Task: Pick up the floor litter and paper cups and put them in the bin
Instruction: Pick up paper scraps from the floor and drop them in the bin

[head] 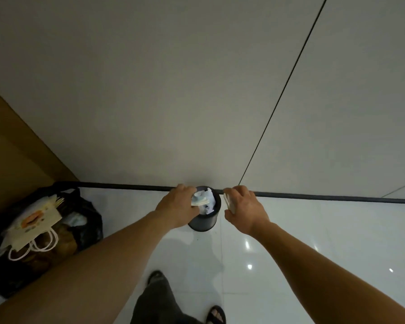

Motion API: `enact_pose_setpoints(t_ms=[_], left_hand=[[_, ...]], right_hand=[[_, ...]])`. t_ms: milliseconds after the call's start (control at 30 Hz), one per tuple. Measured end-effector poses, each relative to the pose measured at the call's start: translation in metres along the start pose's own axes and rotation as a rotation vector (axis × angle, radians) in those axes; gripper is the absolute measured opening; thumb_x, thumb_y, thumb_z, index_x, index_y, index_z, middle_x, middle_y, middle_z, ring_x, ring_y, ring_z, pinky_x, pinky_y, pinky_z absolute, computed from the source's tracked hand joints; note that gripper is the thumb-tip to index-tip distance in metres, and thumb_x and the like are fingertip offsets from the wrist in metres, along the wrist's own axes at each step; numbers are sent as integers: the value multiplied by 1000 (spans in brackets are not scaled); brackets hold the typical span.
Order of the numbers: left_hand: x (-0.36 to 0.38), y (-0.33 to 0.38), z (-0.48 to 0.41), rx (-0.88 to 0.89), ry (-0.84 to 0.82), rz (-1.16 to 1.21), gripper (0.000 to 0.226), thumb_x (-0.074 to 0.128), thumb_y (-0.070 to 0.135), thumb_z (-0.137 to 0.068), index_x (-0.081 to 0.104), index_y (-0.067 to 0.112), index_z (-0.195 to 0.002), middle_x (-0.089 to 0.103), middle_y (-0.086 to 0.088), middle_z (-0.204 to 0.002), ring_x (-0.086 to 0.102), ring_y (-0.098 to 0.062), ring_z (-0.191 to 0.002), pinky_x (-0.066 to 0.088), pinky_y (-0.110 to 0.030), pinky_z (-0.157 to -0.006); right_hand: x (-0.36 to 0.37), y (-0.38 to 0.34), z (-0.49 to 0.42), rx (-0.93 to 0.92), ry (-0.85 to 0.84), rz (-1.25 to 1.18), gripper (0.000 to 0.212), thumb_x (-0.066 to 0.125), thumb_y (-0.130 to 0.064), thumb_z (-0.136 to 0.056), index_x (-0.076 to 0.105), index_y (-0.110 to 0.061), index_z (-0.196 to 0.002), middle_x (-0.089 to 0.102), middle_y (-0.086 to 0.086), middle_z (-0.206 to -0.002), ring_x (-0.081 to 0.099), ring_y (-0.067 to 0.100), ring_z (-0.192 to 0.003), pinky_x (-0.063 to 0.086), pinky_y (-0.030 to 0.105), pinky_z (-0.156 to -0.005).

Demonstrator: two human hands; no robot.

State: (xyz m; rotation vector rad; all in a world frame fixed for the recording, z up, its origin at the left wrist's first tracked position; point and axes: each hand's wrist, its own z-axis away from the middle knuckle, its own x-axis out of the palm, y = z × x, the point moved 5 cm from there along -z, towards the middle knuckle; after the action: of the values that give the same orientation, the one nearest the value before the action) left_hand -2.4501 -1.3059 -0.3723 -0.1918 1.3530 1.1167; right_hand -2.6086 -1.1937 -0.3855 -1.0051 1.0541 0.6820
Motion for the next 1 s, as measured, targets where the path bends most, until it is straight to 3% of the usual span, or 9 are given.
enact_pose_setpoints(t_ms=[333,533,700,867,933,1000], left_hand=[[84,-85,-223,116,-285,-75,52,58,38,-84,43,27,-132,45,-1,-130,48,-21,-112,48,-33,-88],[204,-157,-330,185,-393,-137,56,54,38,-87,35,27,-139,41,1,-132,42,-18,-118,43,-29,-90],[309,-202,-402,232,-371,-124,59,59,37,-87,34,28,-140,42,4,-131,42,-14,-119,41,-22,-87],[381,-237,-433,253,-459,-231,84,64,45,-80,19,25,-149,24,-4,-152,19,-23,-141,31,-41,-112],[392,-246,-429,177,-533,-111,93,68,44,-79,11,27,-151,17,-1,-156,12,-21,-145,26,-41,-115],[388,-244,-426,193,-498,-54,93,69,41,-80,12,25,-151,20,-2,-156,14,-20,-144,26,-37,-115]], right_hand=[[131,56,-164,352,-111,-154,59,59,-37,-89,37,-32,-142,38,-3,-142,41,20,-122,44,27,-92],[269,111,-243,484,-153,-260,58,61,-36,-89,37,-35,-141,38,-4,-143,41,18,-124,45,26,-94],[381,168,-303,509,-130,-307,65,64,-43,-88,34,-31,-144,33,0,-146,36,23,-130,43,34,-102],[457,206,-320,531,-138,-335,76,64,-46,-87,23,-33,-149,15,2,-158,19,28,-142,36,42,-109],[471,210,-311,542,-179,-344,78,63,-46,-88,19,-34,-151,10,0,-161,15,27,-145,33,42,-111],[473,211,-298,560,-183,-362,76,62,-45,-89,18,-34,-151,10,-1,-161,15,26,-146,32,41,-112]])
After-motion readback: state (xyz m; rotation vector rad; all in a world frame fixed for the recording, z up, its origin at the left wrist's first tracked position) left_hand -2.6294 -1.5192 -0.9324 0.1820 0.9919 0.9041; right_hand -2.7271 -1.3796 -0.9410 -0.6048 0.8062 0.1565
